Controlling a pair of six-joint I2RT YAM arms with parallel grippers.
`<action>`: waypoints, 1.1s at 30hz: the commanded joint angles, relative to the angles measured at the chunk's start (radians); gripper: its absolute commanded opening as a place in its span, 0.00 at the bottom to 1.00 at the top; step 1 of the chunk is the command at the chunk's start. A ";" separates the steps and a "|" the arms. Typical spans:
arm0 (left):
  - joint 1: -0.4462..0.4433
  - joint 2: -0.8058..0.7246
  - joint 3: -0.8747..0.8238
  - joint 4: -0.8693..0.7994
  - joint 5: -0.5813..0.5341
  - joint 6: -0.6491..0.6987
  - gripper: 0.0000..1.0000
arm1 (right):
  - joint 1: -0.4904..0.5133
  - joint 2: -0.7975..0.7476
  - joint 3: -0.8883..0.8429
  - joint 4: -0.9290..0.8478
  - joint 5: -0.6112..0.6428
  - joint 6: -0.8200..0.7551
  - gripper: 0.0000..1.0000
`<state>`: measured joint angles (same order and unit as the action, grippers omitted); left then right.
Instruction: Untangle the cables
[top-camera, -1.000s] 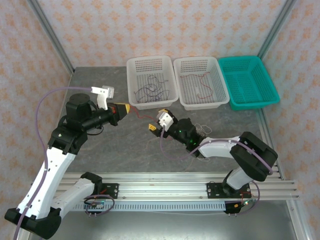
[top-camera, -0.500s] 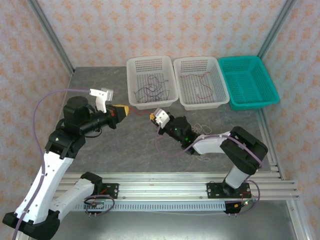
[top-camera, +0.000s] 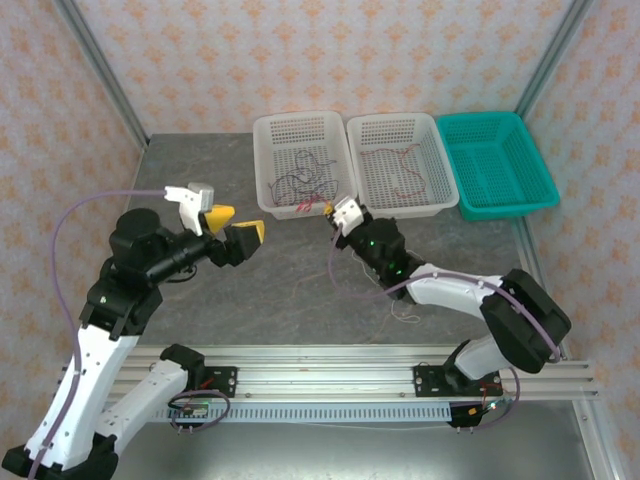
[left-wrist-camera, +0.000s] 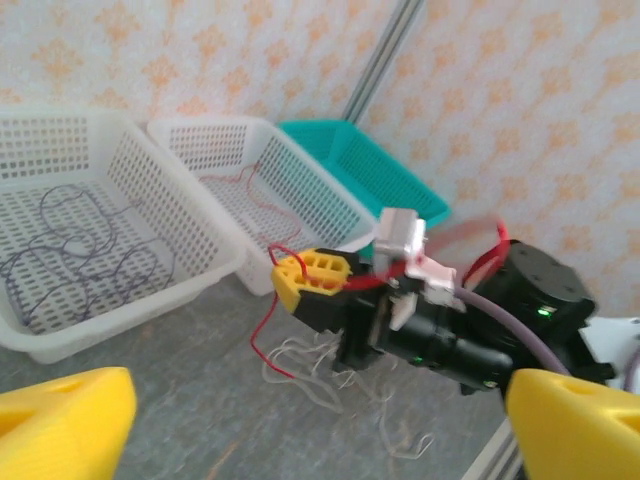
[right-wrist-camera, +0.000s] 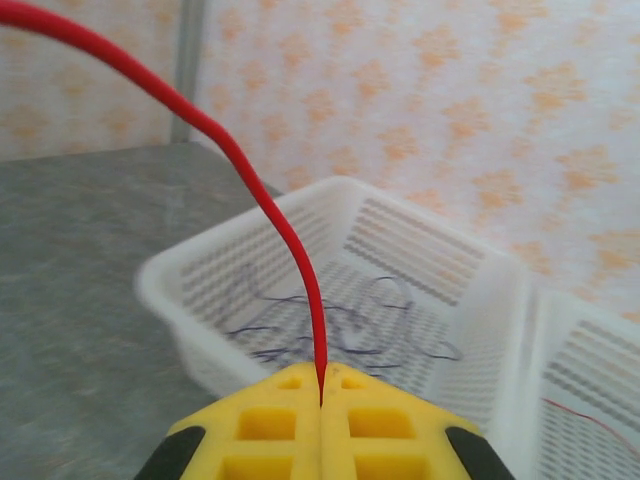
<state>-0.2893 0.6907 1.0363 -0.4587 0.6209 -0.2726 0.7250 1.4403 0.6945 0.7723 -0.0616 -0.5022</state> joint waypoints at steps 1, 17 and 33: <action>-0.008 -0.064 -0.037 0.126 0.046 -0.009 1.00 | -0.069 -0.034 0.092 -0.082 0.068 -0.018 0.00; -0.010 -0.026 -0.003 0.031 0.192 0.017 1.00 | -0.484 0.356 0.538 -0.397 0.223 0.138 0.00; -0.027 0.020 -0.035 0.038 0.083 -0.036 1.00 | -0.512 0.330 0.547 -0.558 0.258 0.347 0.48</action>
<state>-0.3080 0.7033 1.0061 -0.4408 0.7242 -0.2878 0.2131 1.9034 1.2785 0.2276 0.2493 -0.2798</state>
